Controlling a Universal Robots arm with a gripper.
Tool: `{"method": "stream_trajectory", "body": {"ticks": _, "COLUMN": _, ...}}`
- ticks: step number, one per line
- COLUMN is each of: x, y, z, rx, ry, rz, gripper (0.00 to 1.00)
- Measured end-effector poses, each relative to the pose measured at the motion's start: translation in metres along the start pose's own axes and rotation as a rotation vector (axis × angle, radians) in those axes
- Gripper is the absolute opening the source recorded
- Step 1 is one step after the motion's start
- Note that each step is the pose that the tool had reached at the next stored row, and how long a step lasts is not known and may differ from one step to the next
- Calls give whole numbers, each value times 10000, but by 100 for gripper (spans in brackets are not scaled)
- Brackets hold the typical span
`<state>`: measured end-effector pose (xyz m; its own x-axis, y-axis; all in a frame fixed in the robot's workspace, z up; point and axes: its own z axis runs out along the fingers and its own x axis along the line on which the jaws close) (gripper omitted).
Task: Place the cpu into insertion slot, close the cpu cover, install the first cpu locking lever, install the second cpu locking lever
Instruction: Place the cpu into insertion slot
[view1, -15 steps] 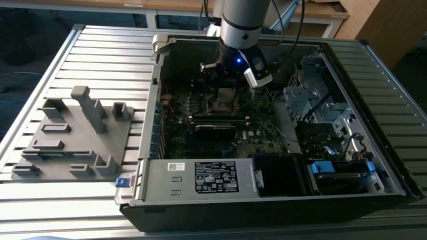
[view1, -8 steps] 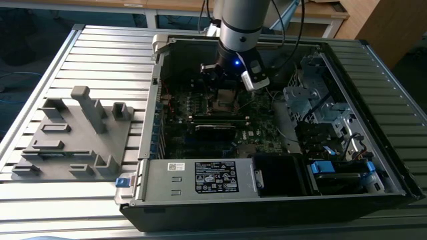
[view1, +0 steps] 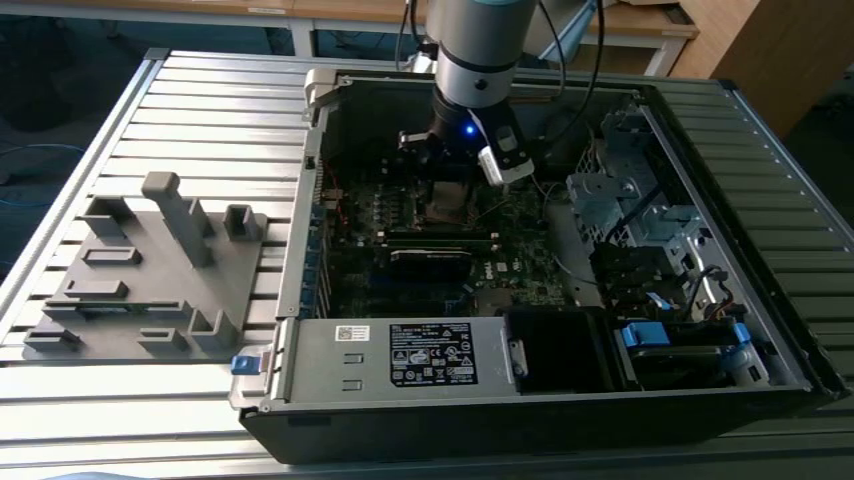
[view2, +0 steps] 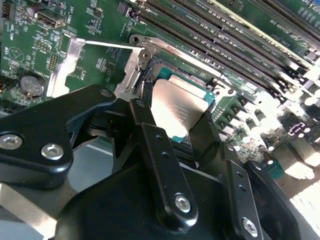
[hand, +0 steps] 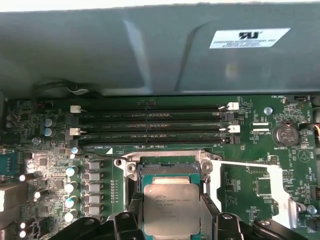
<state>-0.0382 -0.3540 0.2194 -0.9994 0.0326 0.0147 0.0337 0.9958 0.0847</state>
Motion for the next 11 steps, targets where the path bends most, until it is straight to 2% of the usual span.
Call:
{"method": "stream_trajectory", "body": {"ticks": 5, "x": 4, "y": 1, "z": 33, "rx": 7, "ry": -18, "rz": -1, "gripper": 54}}
{"method": "stream_trajectory", "body": {"ticks": 9, "x": 15, "y": 31, "z": 51, "rx": 27, "ry": -19, "rz": 0, "gripper": 54}}
{"method": "stream_trajectory", "body": {"ticks": 10, "x": 17, "y": 39, "z": 57, "rx": 75, "ry": -20, "rz": 1, "gripper": 54}}
{"method": "stream_trajectory", "body": {"ticks": 11, "x": 18, "y": 50, "z": 63, "rx": 184, "ry": -24, "rz": 1, "gripper": 54}}
